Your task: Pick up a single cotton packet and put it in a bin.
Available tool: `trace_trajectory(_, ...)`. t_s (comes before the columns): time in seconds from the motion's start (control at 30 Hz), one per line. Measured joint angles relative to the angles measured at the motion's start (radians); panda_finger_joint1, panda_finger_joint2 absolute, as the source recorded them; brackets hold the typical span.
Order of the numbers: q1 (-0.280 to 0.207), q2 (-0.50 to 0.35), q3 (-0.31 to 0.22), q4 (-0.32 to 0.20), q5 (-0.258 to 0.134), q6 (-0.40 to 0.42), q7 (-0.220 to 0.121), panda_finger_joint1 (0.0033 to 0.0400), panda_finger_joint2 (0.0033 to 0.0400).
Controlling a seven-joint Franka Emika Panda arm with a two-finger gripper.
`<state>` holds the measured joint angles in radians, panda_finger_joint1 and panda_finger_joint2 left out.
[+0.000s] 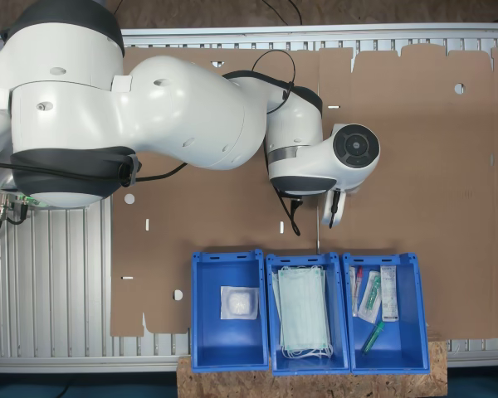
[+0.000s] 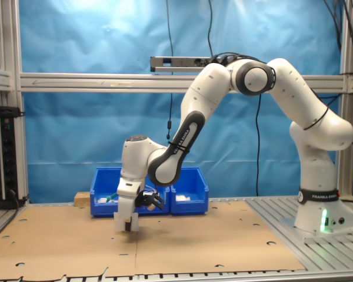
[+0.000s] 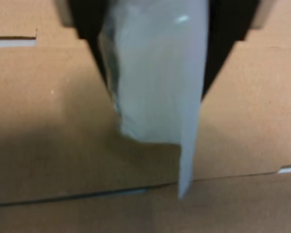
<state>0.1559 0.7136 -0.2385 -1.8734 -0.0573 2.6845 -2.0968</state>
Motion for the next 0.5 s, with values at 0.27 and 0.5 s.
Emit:
trace_trajectory(0.27, -0.001, 0.000, 0.000, 0.001, 0.000, 0.000, 0.000, 0.0080, 0.0080)
trace_trajectory(0.5, -0.001, 0.000, 0.000, 0.001, 0.000, 0.000, 0.000, 0.0050, 0.0050)
